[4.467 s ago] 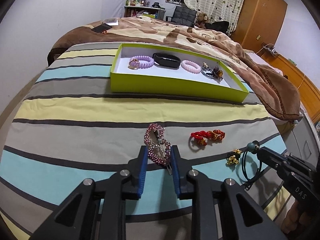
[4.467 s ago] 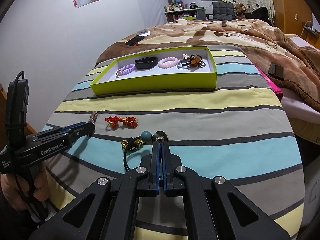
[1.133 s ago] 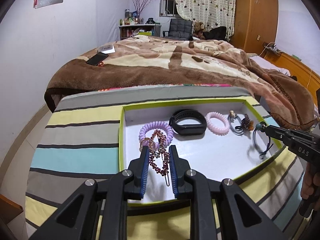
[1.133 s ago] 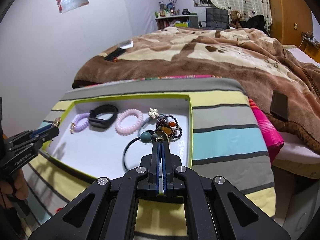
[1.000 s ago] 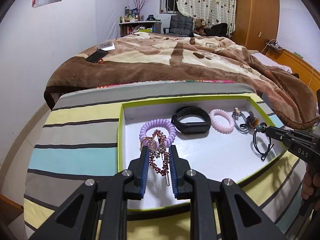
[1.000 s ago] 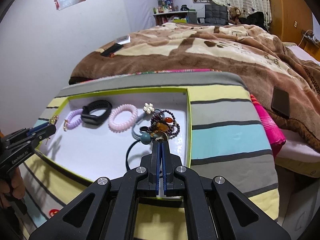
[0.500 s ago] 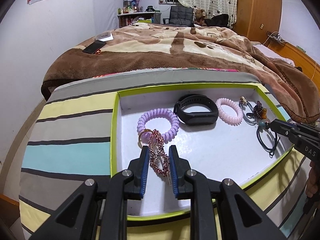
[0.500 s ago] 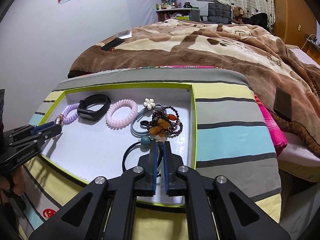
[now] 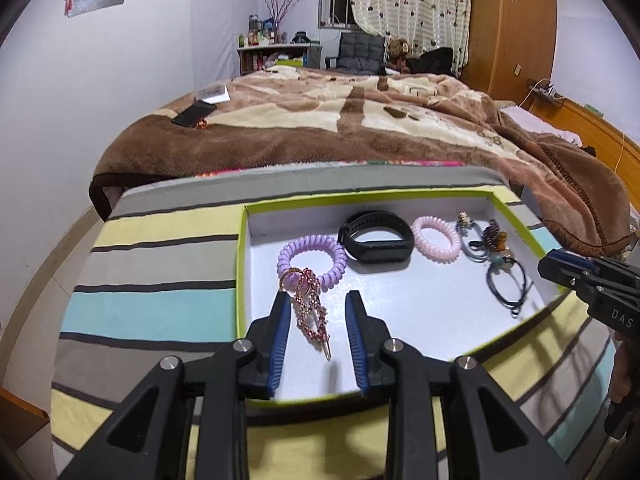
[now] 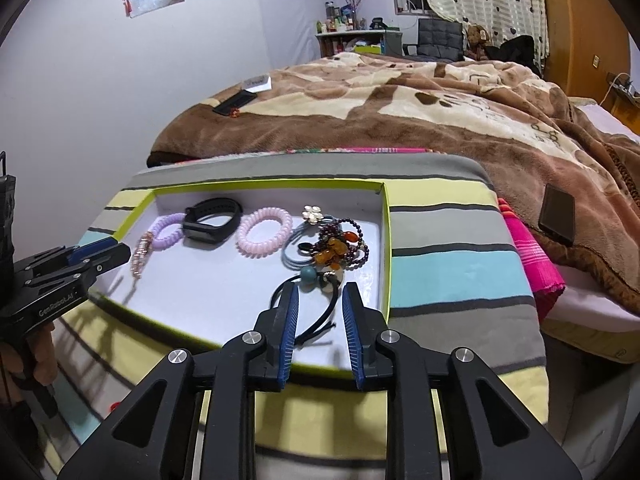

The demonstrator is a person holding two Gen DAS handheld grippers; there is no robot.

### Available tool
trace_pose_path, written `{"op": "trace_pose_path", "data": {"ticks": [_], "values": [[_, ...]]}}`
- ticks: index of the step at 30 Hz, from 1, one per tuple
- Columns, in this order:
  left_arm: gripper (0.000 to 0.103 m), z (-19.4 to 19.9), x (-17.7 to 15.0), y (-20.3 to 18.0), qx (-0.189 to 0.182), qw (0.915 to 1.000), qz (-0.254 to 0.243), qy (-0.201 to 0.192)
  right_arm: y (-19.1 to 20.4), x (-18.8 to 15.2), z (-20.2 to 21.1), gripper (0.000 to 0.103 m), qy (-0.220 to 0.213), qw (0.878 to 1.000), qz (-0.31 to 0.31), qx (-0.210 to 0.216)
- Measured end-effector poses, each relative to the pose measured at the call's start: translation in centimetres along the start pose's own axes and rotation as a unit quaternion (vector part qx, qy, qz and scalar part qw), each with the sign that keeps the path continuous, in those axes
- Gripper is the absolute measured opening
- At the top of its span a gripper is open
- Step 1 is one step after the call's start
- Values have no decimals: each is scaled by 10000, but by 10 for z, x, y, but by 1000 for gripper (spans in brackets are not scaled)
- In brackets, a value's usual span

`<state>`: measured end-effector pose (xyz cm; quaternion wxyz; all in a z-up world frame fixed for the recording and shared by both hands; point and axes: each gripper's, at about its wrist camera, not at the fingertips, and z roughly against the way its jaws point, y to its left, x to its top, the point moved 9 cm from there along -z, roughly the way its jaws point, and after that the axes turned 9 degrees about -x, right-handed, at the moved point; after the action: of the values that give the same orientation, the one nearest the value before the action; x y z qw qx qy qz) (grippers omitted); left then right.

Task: Organize jewelry
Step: 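Withdraw both tools from the box toward the red and gold charms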

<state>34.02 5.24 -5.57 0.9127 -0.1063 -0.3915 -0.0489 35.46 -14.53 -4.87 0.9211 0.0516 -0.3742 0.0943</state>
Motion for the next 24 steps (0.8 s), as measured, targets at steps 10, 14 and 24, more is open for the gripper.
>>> {"op": "trace_pose_path", "data": {"ticks": [10,14,24], "values": [[29,57,-17,-17,-160,9989,115,-433,13,-24,55,24,-311,9992,10,231],[29,77,-30,-25,-239,9981,174,-538,19,-40,78,24,-408,9986,6,336],[29,118,-66,-43,-332,9967,242,-699,30,-78,122,24,-533,9974,-13,476]]}}
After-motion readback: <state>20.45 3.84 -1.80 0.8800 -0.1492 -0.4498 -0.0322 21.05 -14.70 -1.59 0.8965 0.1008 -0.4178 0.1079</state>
